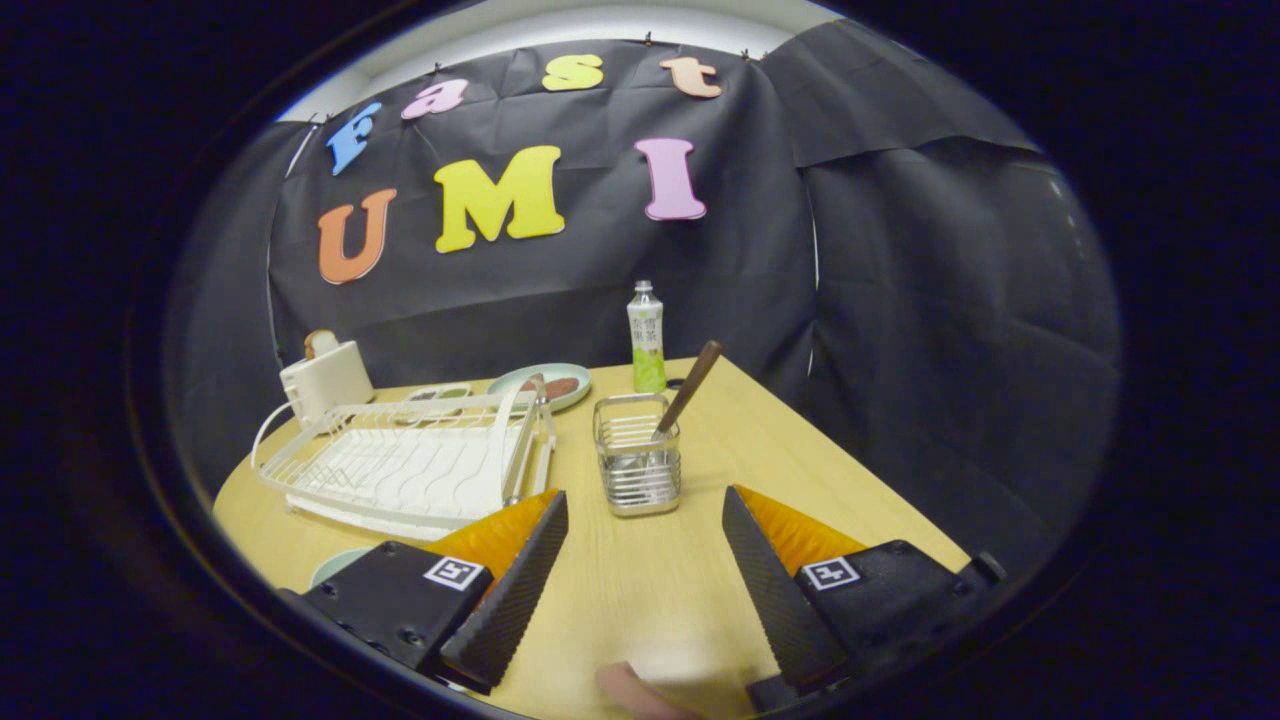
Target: Take the plate from the dish rack, then take the spoon from the basket and place it into the plate.
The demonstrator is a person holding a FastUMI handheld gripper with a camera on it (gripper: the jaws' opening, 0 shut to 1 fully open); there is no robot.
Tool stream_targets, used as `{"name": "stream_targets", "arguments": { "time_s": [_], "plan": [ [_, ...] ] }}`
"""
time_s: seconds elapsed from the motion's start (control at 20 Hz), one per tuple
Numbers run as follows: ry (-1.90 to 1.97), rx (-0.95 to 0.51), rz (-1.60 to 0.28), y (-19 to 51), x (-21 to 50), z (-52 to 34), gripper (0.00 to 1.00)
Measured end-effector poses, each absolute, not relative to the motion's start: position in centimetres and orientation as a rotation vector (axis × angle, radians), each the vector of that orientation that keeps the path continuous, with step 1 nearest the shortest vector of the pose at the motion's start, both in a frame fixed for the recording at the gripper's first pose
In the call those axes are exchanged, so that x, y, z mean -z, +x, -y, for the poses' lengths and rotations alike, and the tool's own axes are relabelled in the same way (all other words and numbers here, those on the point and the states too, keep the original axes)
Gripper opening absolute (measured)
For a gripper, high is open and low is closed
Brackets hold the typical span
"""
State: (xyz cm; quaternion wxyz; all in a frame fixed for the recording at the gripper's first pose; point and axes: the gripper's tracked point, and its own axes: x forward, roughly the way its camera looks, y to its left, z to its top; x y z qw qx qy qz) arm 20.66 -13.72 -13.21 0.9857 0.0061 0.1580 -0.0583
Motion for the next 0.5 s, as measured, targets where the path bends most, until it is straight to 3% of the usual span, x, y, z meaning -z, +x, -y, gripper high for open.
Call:
{"name": "stream_targets", "arguments": {
  "time_s": [0.5],
  "plan": [
    [0.033,0.083,-0.263,32.4,10.8,18.3,0.99]
  ]
}}
